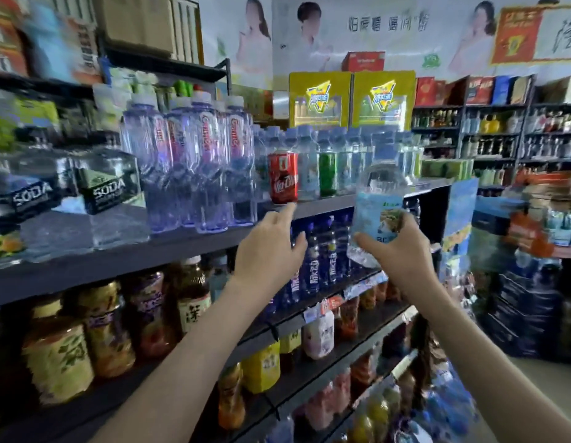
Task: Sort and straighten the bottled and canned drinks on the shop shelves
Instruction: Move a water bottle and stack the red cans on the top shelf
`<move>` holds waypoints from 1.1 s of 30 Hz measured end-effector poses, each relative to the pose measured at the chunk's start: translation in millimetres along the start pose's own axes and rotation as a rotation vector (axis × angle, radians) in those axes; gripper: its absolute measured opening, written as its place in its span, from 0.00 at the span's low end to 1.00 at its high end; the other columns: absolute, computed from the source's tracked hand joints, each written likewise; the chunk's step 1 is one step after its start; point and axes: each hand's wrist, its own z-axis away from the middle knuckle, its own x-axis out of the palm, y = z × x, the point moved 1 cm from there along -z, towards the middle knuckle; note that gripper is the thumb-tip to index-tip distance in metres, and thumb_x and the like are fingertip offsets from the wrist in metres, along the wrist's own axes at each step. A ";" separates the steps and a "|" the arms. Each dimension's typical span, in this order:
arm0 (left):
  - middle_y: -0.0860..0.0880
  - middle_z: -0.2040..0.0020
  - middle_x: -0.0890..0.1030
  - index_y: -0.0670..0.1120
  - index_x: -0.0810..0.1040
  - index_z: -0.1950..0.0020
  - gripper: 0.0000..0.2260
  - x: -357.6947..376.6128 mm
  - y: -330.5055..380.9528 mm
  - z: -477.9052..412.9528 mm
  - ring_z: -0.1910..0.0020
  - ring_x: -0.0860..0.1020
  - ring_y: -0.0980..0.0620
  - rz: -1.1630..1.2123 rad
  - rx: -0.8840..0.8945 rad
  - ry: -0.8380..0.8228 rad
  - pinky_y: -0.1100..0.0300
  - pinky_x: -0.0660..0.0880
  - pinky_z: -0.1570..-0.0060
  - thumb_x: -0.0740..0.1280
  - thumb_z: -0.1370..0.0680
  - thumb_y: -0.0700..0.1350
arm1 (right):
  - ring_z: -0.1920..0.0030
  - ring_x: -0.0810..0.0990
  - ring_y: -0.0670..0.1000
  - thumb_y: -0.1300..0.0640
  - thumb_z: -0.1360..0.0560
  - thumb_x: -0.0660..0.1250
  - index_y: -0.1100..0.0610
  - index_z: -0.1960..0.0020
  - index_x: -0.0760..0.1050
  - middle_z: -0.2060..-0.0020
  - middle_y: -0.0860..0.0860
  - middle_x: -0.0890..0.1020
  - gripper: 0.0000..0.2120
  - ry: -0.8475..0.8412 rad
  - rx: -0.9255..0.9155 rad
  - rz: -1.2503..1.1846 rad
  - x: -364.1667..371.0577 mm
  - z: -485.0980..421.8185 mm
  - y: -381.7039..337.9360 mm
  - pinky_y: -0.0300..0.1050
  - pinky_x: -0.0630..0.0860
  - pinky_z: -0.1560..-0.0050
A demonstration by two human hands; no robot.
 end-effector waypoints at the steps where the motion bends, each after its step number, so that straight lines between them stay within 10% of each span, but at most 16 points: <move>1: 0.47 0.34 0.70 0.50 0.56 0.24 0.24 8.3 4.5 -11.9 0.49 0.76 0.47 0.007 -0.016 0.030 0.59 0.69 0.62 0.57 0.19 0.52 | 0.58 0.76 0.45 0.52 0.31 0.75 0.53 0.42 0.67 0.52 0.48 0.77 0.24 -0.005 0.003 -0.025 0.0 -17.0 7.8 0.34 0.69 0.66; 13: 0.39 0.31 0.64 0.44 0.44 0.23 0.40 88.8 -4.4 -151.2 0.34 0.67 0.40 0.169 -0.483 0.246 0.46 0.68 0.35 0.68 0.25 0.49 | 0.59 0.77 0.45 0.49 0.31 0.75 0.49 0.45 0.66 0.54 0.44 0.76 0.22 -0.222 -0.186 -0.157 30.0 -153.8 57.8 0.37 0.73 0.64; 21: 0.43 0.41 0.75 0.41 0.61 0.31 0.31 101.0 1.9 -157.2 0.48 0.75 0.48 0.183 -0.655 0.350 0.60 0.67 0.56 0.71 0.27 0.51 | 0.54 0.78 0.46 0.49 0.30 0.74 0.51 0.45 0.67 0.52 0.47 0.78 0.20 -0.351 -0.298 -0.279 70.7 -185.1 52.5 0.39 0.75 0.58; 33: 0.57 0.51 0.75 0.49 0.70 0.36 0.28 34.4 34.2 -82.3 0.53 0.74 0.57 0.030 -0.724 0.523 0.63 0.68 0.52 0.74 0.31 0.56 | 0.38 0.72 0.55 0.47 0.29 0.73 0.63 0.30 0.58 0.37 0.56 0.71 0.37 -0.365 -0.410 -0.225 146.4 -179.1 20.1 0.47 0.73 0.52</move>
